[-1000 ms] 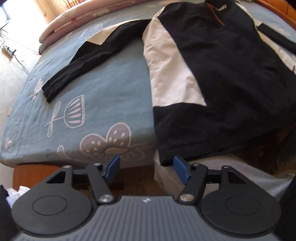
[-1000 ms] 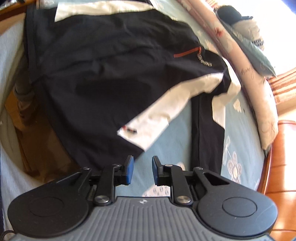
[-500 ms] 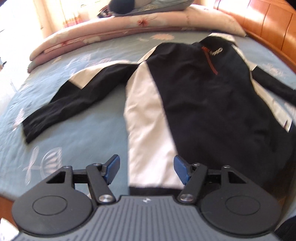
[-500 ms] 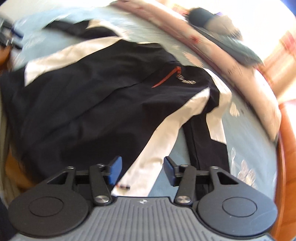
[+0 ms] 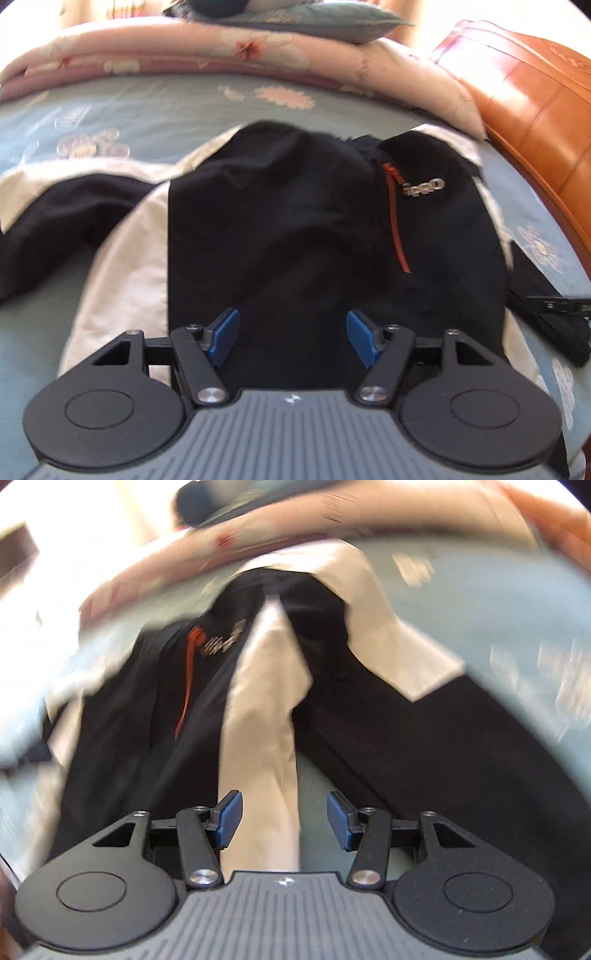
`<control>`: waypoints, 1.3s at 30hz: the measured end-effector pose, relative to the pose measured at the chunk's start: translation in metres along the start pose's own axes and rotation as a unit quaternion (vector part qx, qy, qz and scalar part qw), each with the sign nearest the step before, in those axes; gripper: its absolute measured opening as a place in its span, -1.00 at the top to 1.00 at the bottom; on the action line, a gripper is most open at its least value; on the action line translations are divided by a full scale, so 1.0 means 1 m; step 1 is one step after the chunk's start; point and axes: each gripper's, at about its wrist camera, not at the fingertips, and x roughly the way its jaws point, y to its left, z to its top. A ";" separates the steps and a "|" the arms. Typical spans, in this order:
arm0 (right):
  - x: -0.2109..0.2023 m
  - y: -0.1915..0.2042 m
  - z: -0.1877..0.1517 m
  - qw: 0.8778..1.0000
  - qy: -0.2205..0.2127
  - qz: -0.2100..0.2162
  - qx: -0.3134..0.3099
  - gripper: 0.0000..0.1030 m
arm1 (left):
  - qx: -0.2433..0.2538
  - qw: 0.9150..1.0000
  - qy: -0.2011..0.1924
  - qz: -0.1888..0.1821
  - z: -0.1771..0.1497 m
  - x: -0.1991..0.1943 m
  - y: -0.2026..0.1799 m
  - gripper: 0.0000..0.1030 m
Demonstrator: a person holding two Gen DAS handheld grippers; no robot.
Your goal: Fold clothes
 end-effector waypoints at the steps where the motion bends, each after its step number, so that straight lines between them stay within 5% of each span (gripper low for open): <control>1: 0.008 -0.014 0.001 0.999 0.000 0.025 0.042 -0.08 | -0.014 1.000 0.005 0.006 -0.002 0.012 0.004 -0.27; 4: 0.021 -0.031 0.001 0.998 -0.023 0.017 0.056 -0.07 | -0.043 0.999 0.008 0.014 -0.010 0.037 0.018 -0.27; 9: 0.019 -0.033 0.008 0.997 -0.053 -0.055 -0.033 0.00 | -0.028 0.999 -0.013 0.022 -0.014 0.042 0.022 -0.28; 11: 0.021 -0.038 0.012 0.990 -0.054 -0.107 -0.072 0.45 | -0.030 0.999 -0.014 0.025 -0.012 0.043 0.022 -0.28; 12: 0.020 -0.041 0.013 0.991 -0.057 -0.106 -0.064 0.46 | -0.032 0.999 -0.014 0.027 -0.011 0.044 0.021 -0.29; 18: 0.001 -0.063 0.019 0.995 -0.086 -0.031 0.044 0.26 | -0.027 0.999 -0.016 0.036 -0.011 0.046 0.014 -0.41; 22: -0.011 -0.077 0.022 0.988 -0.104 0.020 0.115 -0.27 | -0.021 0.999 -0.019 0.039 -0.012 0.047 0.012 -0.44; 26: 0.026 -0.075 0.013 0.958 -0.068 0.156 0.231 -0.40 | -0.027 0.999 -0.023 0.039 -0.013 0.046 0.012 -0.44; 32: 0.084 -0.054 0.003 0.917 -0.077 0.204 0.333 -0.41 | -0.028 0.999 -0.025 0.031 -0.015 0.045 0.014 -0.52; 34: 0.097 -0.045 0.001 0.907 -0.096 0.212 0.351 -0.40 | -0.023 0.999 -0.026 0.031 -0.015 0.045 0.013 -0.54; 36: 0.100 -0.042 0.004 0.910 -0.121 0.198 0.344 -0.19 | -0.019 0.999 -0.027 0.030 -0.016 0.046 0.012 -0.55; 38: 0.101 -0.040 0.009 0.914 -0.148 0.181 0.332 0.42 | -0.016 0.999 -0.028 0.029 -0.017 0.046 0.011 -0.55; 39: 0.099 -0.041 0.011 0.914 -0.158 0.173 0.331 0.47 | -0.015 0.999 -0.028 0.028 -0.017 0.046 0.012 -0.55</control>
